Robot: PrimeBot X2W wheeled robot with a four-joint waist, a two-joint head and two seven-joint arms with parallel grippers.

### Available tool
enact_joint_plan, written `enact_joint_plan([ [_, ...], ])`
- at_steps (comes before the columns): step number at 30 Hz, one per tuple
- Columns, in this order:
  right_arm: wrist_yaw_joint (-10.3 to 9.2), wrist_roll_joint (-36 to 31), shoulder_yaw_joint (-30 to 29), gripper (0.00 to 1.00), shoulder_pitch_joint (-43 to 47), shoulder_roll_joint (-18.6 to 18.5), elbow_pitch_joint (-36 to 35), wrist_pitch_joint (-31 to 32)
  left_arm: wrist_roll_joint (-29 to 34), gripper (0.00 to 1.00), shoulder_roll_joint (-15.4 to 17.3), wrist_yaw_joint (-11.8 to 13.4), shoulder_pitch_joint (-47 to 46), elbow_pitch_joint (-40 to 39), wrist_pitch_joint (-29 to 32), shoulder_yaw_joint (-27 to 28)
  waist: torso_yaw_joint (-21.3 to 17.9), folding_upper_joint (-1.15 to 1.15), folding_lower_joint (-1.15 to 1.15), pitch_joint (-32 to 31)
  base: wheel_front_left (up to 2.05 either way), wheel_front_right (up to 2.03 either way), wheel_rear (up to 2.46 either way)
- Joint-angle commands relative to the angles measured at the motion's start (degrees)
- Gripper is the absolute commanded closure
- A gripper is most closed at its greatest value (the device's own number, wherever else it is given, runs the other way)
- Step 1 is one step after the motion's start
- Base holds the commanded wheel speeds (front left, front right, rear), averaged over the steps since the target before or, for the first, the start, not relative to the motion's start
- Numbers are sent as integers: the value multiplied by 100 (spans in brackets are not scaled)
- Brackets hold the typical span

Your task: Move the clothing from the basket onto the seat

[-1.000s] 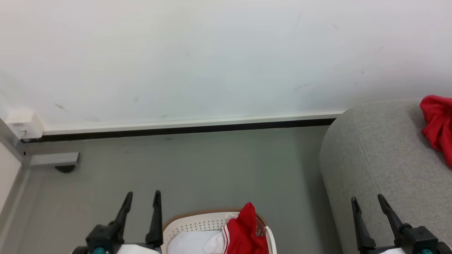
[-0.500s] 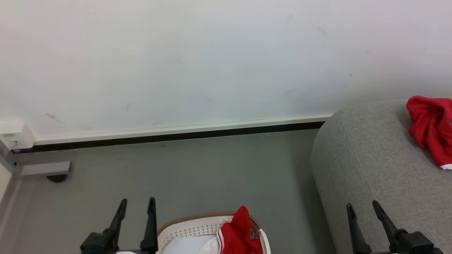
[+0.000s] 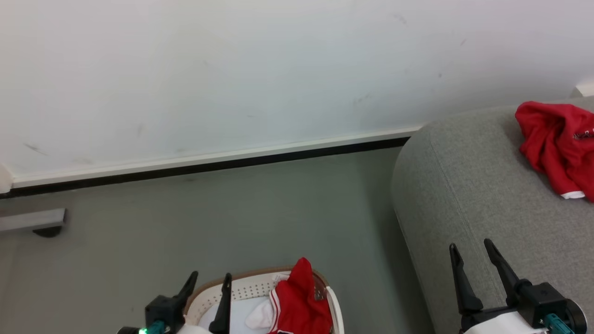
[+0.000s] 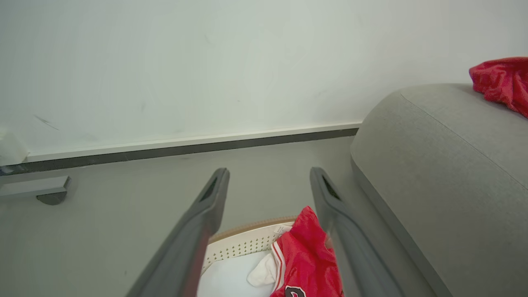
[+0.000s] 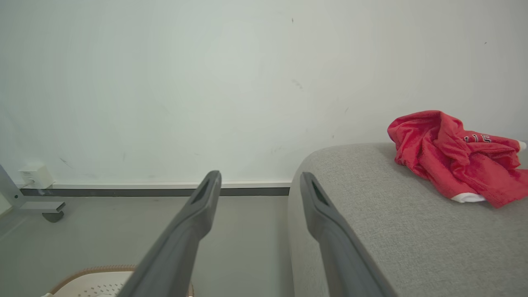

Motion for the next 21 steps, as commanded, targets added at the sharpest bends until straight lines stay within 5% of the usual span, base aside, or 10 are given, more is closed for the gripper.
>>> enact_joint_plan([
  [1,-14,-17,-9,0,-94,-5,-33,3,58,0,34,-32,-89,64,15,-20,-132,0,0,159,0,0,0],
  [21,-14,308,448,0,-1589,-2,-930,4,373,0,189,-339,-2590,2626,1632,-593,-996,0,0,2789,0,0,0],
])
